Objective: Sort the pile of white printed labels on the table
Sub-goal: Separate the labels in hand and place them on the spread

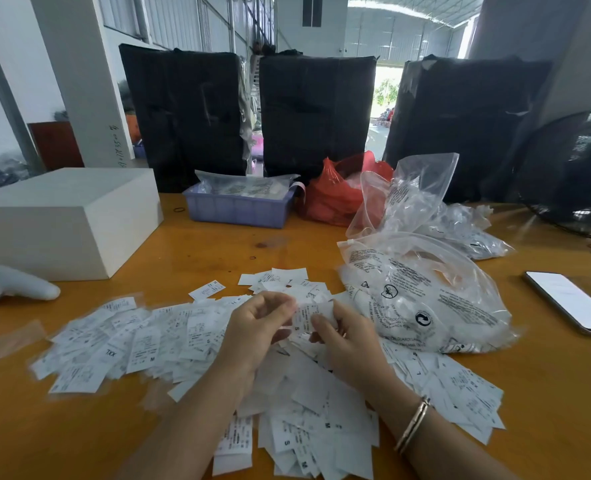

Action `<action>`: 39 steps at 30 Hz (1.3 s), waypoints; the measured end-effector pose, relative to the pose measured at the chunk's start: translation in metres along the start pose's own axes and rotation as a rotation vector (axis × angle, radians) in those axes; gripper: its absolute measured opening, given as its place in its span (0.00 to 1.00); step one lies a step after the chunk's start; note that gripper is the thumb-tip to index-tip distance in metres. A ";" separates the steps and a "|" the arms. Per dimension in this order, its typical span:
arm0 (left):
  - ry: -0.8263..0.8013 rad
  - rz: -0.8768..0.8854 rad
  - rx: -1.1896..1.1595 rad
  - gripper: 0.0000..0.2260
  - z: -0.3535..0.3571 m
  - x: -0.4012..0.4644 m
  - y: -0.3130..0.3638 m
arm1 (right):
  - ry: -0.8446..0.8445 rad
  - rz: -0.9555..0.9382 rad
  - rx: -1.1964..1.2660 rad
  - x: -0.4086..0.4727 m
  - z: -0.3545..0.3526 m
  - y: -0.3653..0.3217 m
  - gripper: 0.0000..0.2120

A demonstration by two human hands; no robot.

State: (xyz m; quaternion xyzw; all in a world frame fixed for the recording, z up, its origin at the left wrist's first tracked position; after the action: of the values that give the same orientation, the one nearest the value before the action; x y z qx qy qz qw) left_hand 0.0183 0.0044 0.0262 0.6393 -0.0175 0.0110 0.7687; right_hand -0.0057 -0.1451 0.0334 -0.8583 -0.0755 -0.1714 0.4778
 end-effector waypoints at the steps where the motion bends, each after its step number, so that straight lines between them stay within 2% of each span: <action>1: -0.001 0.004 -0.003 0.02 0.000 0.000 0.000 | -0.004 0.000 -0.016 0.000 0.001 -0.001 0.12; 6: -0.027 0.039 0.018 0.06 0.004 -0.001 0.002 | -0.005 0.000 0.024 0.001 0.000 -0.002 0.11; 10: 0.020 0.019 -0.027 0.06 -0.001 0.000 0.000 | 0.039 0.006 0.150 0.001 -0.004 -0.002 0.04; 15: -0.034 0.064 0.096 0.06 0.004 -0.003 0.000 | 0.066 -0.018 0.064 0.001 0.000 -0.003 0.07; 19: 0.064 0.083 0.057 0.06 -0.001 -0.001 0.003 | 0.133 0.016 0.124 0.002 -0.002 0.000 0.08; 23: 0.082 0.103 0.158 0.06 -0.001 -0.002 0.004 | 0.093 -0.112 -0.033 -0.001 0.003 -0.005 0.06; 26: 0.088 0.106 0.148 0.05 -0.002 -0.003 0.007 | 0.066 -0.193 -0.083 -0.003 0.006 -0.009 0.06; 29: 0.192 0.121 0.120 0.03 -0.016 0.002 0.015 | 0.172 -0.172 -0.092 0.004 -0.010 -0.006 0.09; 32: 0.314 0.201 0.251 0.03 -0.032 0.007 0.022 | 0.283 -0.070 -0.142 0.014 -0.030 0.007 0.10; 35: 0.366 0.309 0.449 0.06 -0.041 0.009 0.028 | 0.203 -0.026 -0.323 0.018 -0.032 0.020 0.09; 37: 0.391 0.308 0.539 0.11 -0.051 0.012 0.028 | 0.190 -0.062 -0.427 0.018 -0.031 0.022 0.09; 39: 0.422 0.238 0.647 0.18 -0.062 0.016 0.027 | 0.251 -0.126 -0.449 0.018 -0.036 0.017 0.08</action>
State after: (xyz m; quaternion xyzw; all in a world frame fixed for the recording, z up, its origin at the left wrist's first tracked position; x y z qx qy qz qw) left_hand 0.0342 0.0703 0.0420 0.8255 0.0710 0.2360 0.5077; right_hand 0.0080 -0.1848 0.0440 -0.9084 -0.0290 -0.3183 0.2695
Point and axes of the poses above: each hand's wrist, its own x-axis towards the middle knuckle, its own z-axis out of the palm, y = z × x, the point moved 4 cm from there along x, towards the middle knuckle, and after that the axes turned 5 degrees about -x, right-handed, at the moved point
